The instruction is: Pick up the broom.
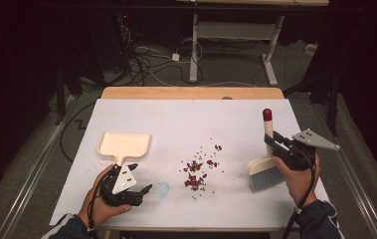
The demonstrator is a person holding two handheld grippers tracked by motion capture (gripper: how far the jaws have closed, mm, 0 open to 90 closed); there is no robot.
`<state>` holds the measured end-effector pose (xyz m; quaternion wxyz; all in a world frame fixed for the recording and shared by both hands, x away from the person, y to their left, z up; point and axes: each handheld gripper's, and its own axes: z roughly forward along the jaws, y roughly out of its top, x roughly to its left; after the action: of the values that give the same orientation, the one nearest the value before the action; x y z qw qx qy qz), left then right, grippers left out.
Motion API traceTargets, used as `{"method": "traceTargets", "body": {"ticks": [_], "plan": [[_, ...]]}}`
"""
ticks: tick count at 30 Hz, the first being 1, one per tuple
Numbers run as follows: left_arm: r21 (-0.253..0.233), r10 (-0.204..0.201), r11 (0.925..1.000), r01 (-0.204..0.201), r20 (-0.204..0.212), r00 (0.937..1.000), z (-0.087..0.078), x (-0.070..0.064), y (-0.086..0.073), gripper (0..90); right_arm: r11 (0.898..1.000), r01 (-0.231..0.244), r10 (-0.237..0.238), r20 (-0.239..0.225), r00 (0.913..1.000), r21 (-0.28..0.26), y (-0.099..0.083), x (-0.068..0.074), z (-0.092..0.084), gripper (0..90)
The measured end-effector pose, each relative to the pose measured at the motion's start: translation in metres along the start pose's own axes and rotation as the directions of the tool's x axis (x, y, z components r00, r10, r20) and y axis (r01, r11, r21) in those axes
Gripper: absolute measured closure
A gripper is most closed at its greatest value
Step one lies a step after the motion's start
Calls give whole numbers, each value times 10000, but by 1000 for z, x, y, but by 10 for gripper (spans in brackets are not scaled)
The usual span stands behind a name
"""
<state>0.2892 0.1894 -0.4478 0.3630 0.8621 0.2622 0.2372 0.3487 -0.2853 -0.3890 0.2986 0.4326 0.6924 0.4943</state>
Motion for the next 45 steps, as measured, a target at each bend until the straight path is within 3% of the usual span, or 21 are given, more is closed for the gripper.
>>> {"method": "traceTargets", "body": {"ticks": [3, 4, 8, 9, 11, 16, 18, 19, 20, 21, 22, 25, 27, 33, 34, 37, 38, 41, 42, 44, 45], "plan": [[-315, -85, 9995, 94, 297, 9995, -1, -4, 9, 213, 9988, 206, -220, -317, 9993, -447, 5, 14, -14, 706], [-491, -43, 9988, 77, 677, 9977, -2, -11, 19, 215, 9980, 262, -286, -413, 9987, -574, 7, 18, -18, 706], [-1104, 445, 9934, -298, 1326, 9902, -6, -31, 42, 215, 9945, 332, -403, -697, 9968, -995, 13, 29, -25, 706], [-1104, 445, 9934, -298, 1326, 9902, -6, -31, 42, 215, 9936, 374, -451, -709, 9965, -1067, 14, 31, -25, 706], [-1624, 447, 9866, -127, 1946, 9799, -4, -41, 64, 215, 9916, 522, -612, -737, 9954, -1184, 16, 37, -25, 706], [-2119, 305, 9767, 340, 2934, 9555, 14, -58, 104, 226, 9873, 930, -1040, -807, 9913, -1290, 23, 60, -25, 705], [-2220, 407, 9746, 300, 3071, 9508, 24, -68, 118, 227, 9832, 1141, -1264, -813, 9886, -1423, 26, 70, -24, 706], [-2123, 829, 9770, -172, 3047, 9488, 28, -68, 124, 229, 9825, 1213, -1348, -900, 9868, -1415, 28, 75, -24, 705], [-2264, 439, 9734, 343, 3317, 9424, 34, -75, 129, 234, 9809, 1296, -1447, -991, 9845, -1452, 29, 80, -23, 705], [-2292, 417, 9726, 403, 3418, 9388, 39, -77, 134, 236, 9794, 1329, -1492, -1006, 9837, -1522, 30, 84, -22, 705], [-2324, 416, 9718, 411, 3401, 9395, 43, -80, 138, 238, 9786, 1439, -1599, -1036, 9817, -1470, 31, 89, -21, 705], [-2372, 247, 9695, 610, 3427, 9391, 56, -84, 146, 262, 9750, 1605, -1796, -1196, 9764, -1535, 32, 102, -18, 705], [-2442, 125, 9670, 727, 3304, 9438, 62, -83, 148, 294, 9747, 1670, -1875, -1373, 9726, -1484, 31, 110, -16, 705], [-2218, -64, 9719, 784, 3086, 9512, 72, -79, 144, 412, 9682, 1956, -2198, -1572, 9628, -1559, 30, 126, -15, 704], [-2255, 9, 9713, 760, 3227, 9465, 72, -77, 141, 447, 9679, 1955, -2208, -1631, 9616, -1579, 31, 128, -16, 704], [-2277, 102, 9714, 678, 3249, 9457, 71, -74, 139, 563, 9672, 1908, -2202, -1790, 9589, -1677, 32, 130, -19, 704], [-2316, 246, 9711, 571, 3353, 9418, 69, -72, 138, 580, 9667, 1882, -2189, -1796, 9591, -1735, 32, 130, -21, 704], [-2299, 476, 9727, 329, 3360, 9407, 68, -71, 137, 620, 9659, 1938, -2256, -1917, 9552, -1715, 33, 130, -23, 701], [-2279, 567, 9733, 270, 3529, 9340, 66, -69, 136, 622, 9662, 1886, -2225, -1986, 9545, -1760, 33, 129, -24, 700], [-2132, 647, 9769, 139, 3574, 9317, 64, -65, 136, 635, 9655, 1934, -2304, -2260, 9465, -1742, 33, 127, -25, 694], [-2114, 599, 9771, 229, 3773, 9241, 63, -61, 134, 646, 9638, 2044, -2431, -2500, 9372, -1710, 34, 125, -25, 688]]}}
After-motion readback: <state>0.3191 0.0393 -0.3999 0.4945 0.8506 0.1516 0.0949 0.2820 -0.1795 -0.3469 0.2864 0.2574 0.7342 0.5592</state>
